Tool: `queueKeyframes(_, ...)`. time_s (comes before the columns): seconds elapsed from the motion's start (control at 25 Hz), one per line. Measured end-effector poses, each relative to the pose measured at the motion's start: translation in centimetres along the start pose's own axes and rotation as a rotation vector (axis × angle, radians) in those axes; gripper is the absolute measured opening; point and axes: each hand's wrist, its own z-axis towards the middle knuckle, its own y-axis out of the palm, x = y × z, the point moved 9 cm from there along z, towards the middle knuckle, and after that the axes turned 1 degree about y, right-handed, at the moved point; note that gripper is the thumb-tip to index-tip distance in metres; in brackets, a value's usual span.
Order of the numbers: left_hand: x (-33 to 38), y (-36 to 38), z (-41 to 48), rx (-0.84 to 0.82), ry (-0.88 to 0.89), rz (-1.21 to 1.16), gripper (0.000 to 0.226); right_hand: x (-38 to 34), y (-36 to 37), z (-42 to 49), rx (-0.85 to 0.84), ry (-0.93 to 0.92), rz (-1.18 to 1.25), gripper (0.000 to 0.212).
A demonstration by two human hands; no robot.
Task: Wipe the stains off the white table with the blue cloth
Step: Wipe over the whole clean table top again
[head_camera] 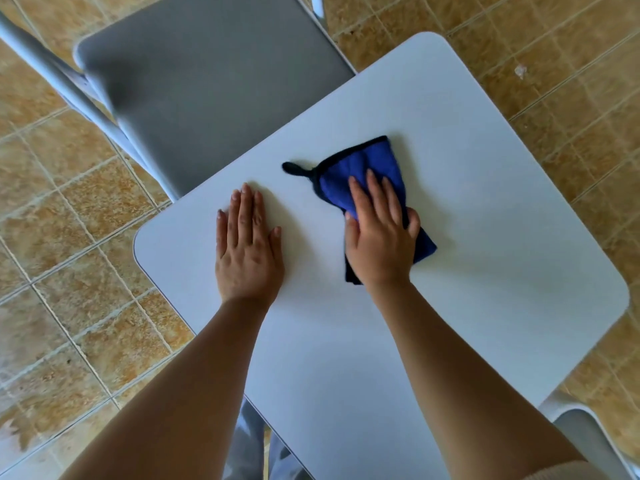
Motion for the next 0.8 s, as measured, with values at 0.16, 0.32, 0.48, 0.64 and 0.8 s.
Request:
queueKeyframes(0.16, -0.2, 0.2, 0.1, 0.002, 0.003, -0.009, 0.056, 4.1, 0.7, 3.6, -0.073, 0.322, -0.019, 0.051)
queueKeyframes(0.32, -0.3, 0.2, 0.0, -0.004, 0.007, -0.008, 0.057, -1.3, 2.0, 6.7, -0.102, 0.252, 0.04, 0.053)
queueKeyframes(0.48, -0.3, 0.2, 0.0, -0.007, 0.011, 0.01, 0.058, -6.0, 0.9, 1.2, -0.015, 0.086, 0.08, 0.05)
queueKeyframes(0.64, -0.2, 0.1, 0.0, -0.01, 0.007, -0.009, 0.057, -3.2, -0.6, -4.2, -0.05, 0.047, 0.053, 0.05)
queueKeyframes(0.8, -0.2, 0.1, 0.0, 0.004, 0.002, -0.023, 0.056, 2.5, -1.2, -6.0, -0.064, 0.113, -0.05, 0.051)
